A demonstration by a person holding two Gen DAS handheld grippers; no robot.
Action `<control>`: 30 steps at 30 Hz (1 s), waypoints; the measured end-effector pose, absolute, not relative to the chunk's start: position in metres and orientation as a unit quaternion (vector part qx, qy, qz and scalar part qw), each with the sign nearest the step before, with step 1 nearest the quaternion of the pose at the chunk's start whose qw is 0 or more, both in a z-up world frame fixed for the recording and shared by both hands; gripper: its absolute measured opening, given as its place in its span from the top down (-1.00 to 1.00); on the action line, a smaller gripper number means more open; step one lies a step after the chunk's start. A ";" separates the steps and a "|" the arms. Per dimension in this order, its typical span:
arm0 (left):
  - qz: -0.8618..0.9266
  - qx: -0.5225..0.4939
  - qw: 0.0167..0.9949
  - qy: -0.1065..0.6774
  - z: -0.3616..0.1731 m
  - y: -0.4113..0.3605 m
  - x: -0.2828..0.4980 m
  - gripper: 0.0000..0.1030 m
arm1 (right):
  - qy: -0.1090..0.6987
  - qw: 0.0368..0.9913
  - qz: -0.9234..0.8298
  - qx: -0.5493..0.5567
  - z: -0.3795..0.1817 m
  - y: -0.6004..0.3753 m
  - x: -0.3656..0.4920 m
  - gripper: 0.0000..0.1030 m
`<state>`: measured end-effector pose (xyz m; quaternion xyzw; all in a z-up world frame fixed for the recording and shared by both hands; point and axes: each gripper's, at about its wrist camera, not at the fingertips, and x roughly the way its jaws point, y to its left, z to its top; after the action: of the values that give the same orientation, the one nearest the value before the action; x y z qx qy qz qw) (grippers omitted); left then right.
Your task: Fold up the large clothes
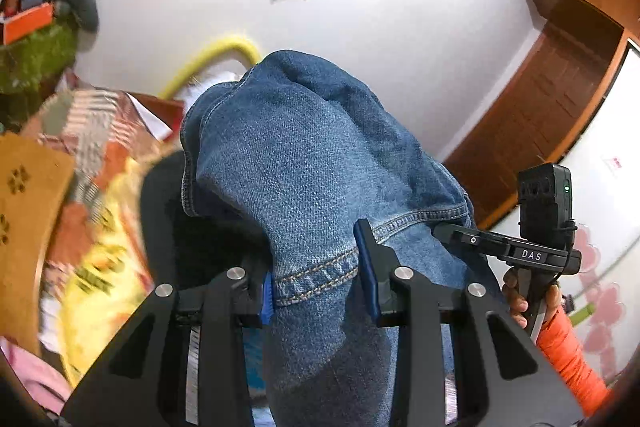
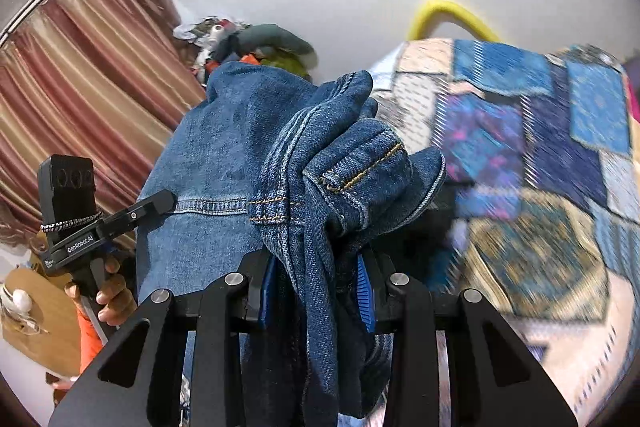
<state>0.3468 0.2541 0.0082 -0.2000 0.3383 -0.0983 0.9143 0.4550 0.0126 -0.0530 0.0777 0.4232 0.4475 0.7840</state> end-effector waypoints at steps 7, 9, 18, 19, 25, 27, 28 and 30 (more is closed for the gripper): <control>-0.055 -0.222 0.905 0.359 -0.060 0.317 0.400 0.34 | 0.454 0.770 0.439 0.089 -0.118 0.077 0.504 0.42; -0.037 -0.244 0.892 0.378 -0.096 0.335 0.421 0.35 | 0.475 0.766 0.425 0.087 -0.149 0.092 0.520 0.42; 0.006 -0.272 0.872 0.406 -0.197 0.361 0.447 0.37 | 0.502 0.775 0.380 0.045 -0.247 0.111 0.551 0.35; 0.010 -0.264 0.873 0.410 -0.192 0.356 0.445 0.36 | 0.507 0.769 0.385 0.052 -0.247 0.107 0.554 0.33; 0.048 -0.207 0.881 0.423 -0.181 0.336 0.436 0.33 | 0.508 0.780 0.364 0.039 -0.230 0.090 0.529 0.21; 0.062 -0.180 0.884 0.427 -0.176 0.328 0.429 0.33 | 0.497 0.791 0.356 0.025 -0.224 0.084 0.515 0.20; 0.074 -0.159 0.886 0.429 -0.172 0.321 0.423 0.34 | 0.489 0.798 0.351 0.013 -0.221 0.080 0.508 0.21; 0.081 -0.133 0.890 0.428 -0.164 0.310 0.409 0.34 | 0.471 0.813 0.342 -0.013 -0.211 0.075 0.495 0.20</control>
<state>0.4093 0.3105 -0.1637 -0.1331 0.4283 0.0808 0.8901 0.4949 0.0754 -0.2110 -0.0128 0.4706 0.3423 0.8132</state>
